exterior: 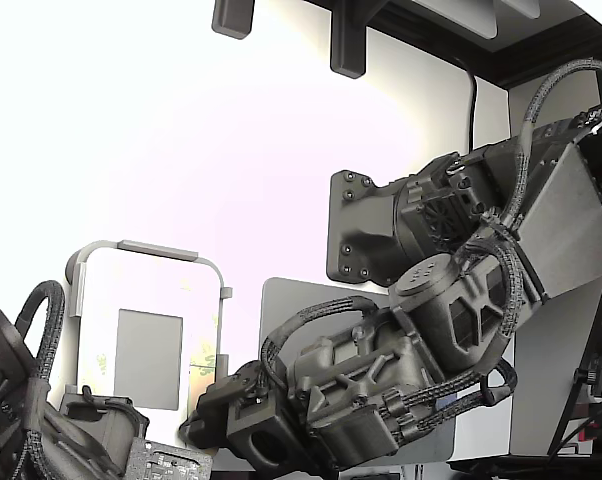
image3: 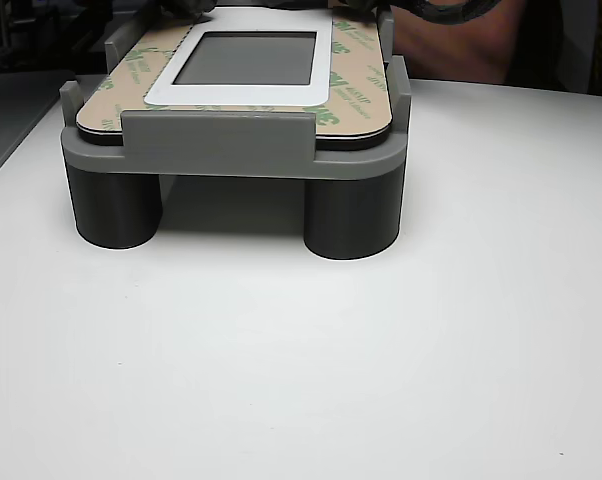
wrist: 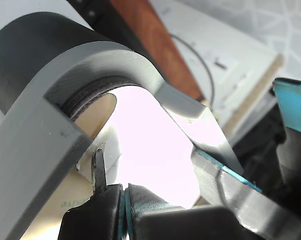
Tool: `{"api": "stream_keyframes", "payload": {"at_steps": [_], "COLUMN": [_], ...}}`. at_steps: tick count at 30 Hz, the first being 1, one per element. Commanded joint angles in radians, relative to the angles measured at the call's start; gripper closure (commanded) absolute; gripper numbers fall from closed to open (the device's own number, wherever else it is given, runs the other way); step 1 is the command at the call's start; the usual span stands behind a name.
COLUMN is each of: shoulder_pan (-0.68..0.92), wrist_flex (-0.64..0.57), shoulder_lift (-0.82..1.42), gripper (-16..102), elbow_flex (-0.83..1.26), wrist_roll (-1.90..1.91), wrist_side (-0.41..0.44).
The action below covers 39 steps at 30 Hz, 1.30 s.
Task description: Peel off protective film from adhesive tape.
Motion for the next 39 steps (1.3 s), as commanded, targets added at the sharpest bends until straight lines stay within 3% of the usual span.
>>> {"api": "stream_keyframes", "payload": {"at_steps": [1, 32, 39], "shoulder_pan": [-0.006, -0.058, -0.066], "wrist_flex": [-0.011, -0.052, -0.006], "shoulder_lift": [0.021, -0.003, 0.006], "gripper": [95, 95, 95], "elbow_flex": [-0.015, 0.002, -0.025], "wrist_roll": [-0.006, -0.054, -0.052], "wrist_side": [0.002, -0.026, -0.015]}}
